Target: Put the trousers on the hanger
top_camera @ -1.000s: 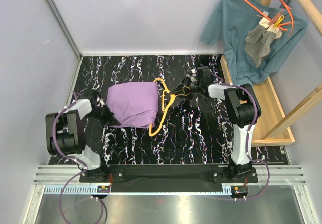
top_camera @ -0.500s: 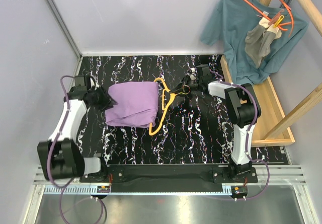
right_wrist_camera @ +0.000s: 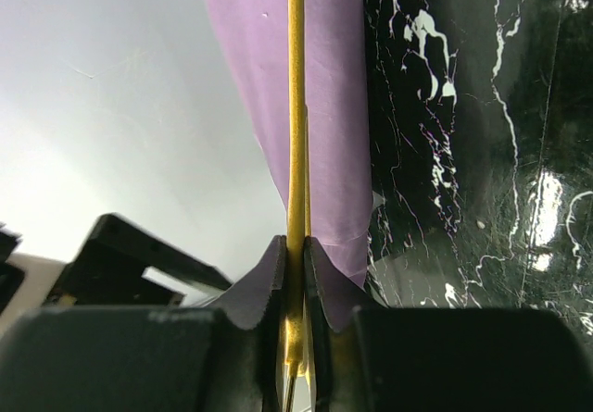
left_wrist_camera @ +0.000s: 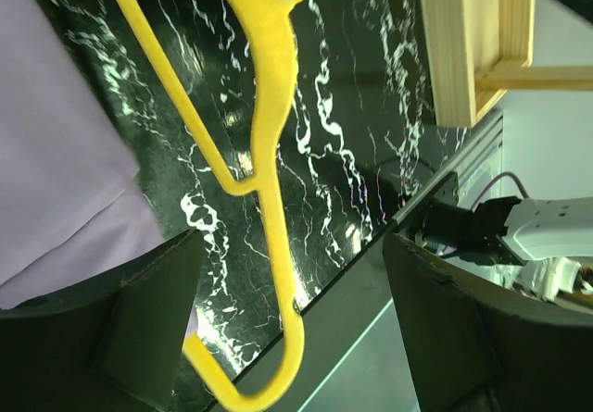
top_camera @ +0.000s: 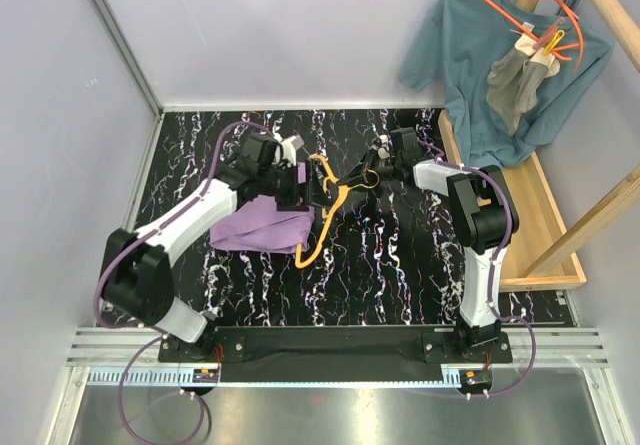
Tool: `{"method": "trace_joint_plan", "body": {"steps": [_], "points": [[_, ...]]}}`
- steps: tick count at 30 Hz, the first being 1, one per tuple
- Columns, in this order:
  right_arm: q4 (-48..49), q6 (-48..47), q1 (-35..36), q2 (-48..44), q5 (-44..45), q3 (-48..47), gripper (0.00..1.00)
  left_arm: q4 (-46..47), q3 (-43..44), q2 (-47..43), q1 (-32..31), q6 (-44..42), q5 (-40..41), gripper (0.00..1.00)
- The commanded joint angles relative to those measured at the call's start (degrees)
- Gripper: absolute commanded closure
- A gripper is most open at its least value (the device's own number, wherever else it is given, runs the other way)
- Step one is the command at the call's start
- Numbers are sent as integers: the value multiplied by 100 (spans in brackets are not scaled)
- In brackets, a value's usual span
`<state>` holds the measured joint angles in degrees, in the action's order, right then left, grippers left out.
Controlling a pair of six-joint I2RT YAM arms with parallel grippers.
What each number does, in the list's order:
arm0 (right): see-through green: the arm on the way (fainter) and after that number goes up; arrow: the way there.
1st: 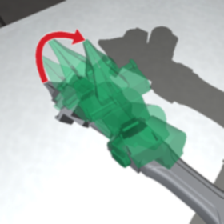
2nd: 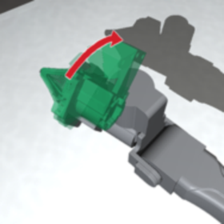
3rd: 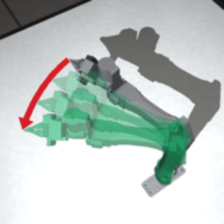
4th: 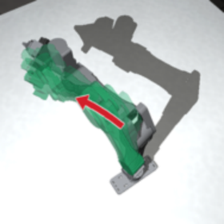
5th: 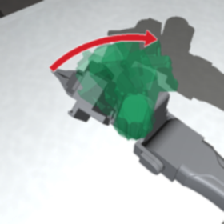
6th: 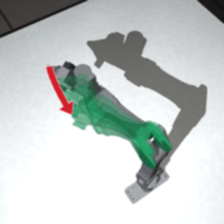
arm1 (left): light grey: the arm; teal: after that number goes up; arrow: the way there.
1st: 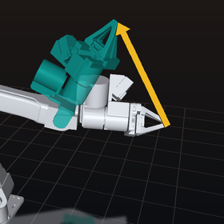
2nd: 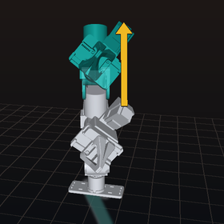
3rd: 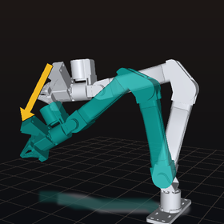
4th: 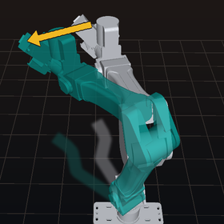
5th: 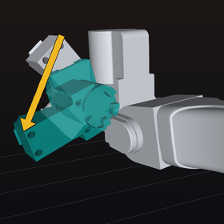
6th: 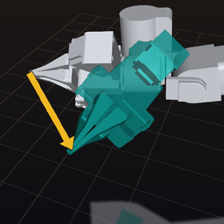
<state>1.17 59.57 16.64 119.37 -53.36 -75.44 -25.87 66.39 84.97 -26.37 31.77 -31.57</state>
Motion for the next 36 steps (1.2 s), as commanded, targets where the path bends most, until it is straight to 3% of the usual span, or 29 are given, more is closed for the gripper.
{"method": "trace_joint_plan", "body": {"steps": [1, 7, 14, 20, 21, 22, 25, 26, 29, 32, 36], "points": [[217, 142, -65, -292, -174, -164, 100, 476, -29, 309, -70, 180, -480, 16], [384, 222, -65, -362, -183, -59, 100, 214, -12, 591, -254, 93, -367, 18], [472, 336, -65, -423, -96, 56, 100, -23, 102, 907, -623, 75, -358, 37], [498, 397, -65, -450, -69, 99, 100, -147, 76, 1101, -773, 57, -148, 40], [498, 415, -56, -467, -69, 126, 100, -155, 111, 1127, -764, 40, -165, 48], [507, 415, -65, -476, -60, 135, 100, -164, 146, 1145, -773, 5, -148, 63], [262, 319, -56, -511, -8, 109, 99, -190, 251, 1180, -791, -56, -174, 88], [-26, 179, -56, -529, 45, 39, 97, -191, 260, 1171, -791, -57, -156, 100], [-817, -198, -65, -555, 246, -137, 83, -156, 208, 1119, -791, -74, -139, 100], [-1519, -532, -91, -512, 492, -365, 60, -129, 146, 1092, -791, -83, -139, 100], [-1848, -727, -240, -467, 581, -542, 48, -15, 67, 987, -791, -83, -139, 100]]}}
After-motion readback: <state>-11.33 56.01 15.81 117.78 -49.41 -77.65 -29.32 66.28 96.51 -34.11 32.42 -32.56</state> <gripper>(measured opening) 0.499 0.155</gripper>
